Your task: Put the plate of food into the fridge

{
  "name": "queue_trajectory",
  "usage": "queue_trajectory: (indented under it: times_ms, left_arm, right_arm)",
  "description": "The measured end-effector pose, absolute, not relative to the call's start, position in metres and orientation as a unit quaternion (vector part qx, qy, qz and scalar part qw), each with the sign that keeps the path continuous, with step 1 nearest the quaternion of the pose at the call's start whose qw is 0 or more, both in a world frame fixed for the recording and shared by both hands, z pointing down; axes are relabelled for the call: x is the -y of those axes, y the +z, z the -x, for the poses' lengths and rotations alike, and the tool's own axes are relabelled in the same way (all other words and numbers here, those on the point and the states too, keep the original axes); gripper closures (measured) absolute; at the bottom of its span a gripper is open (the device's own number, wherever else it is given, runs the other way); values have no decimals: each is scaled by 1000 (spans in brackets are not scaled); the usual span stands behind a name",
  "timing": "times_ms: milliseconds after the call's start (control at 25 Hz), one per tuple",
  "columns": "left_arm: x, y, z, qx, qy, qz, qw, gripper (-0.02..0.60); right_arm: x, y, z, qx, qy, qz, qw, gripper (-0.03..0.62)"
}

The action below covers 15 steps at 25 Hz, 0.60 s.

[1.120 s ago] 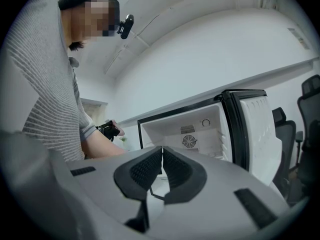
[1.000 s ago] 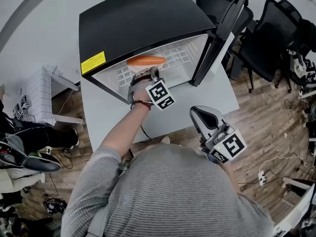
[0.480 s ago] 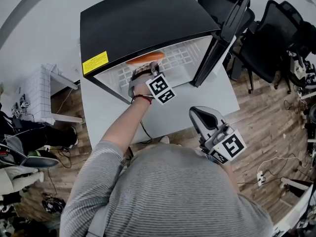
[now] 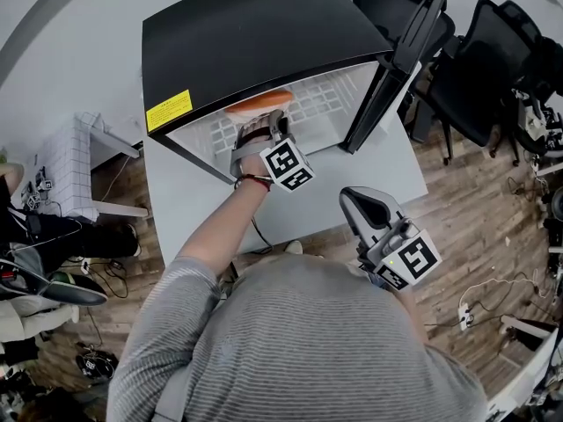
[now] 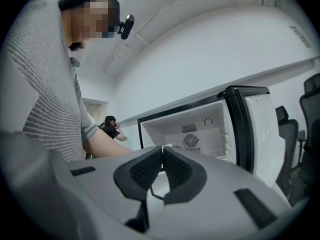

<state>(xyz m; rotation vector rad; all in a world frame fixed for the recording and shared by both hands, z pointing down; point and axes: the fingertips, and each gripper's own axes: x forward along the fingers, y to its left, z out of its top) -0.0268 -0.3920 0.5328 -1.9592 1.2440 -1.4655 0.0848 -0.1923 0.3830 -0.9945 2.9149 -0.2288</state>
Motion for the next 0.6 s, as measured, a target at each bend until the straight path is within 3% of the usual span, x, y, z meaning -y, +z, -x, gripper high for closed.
queue_trajectory:
  times_ms: [600]
  left_arm:
    - [366, 501, 20, -476, -463, 728, 170, 525]
  right_arm:
    - [187, 383, -86, -948, -72, 309, 29, 579]
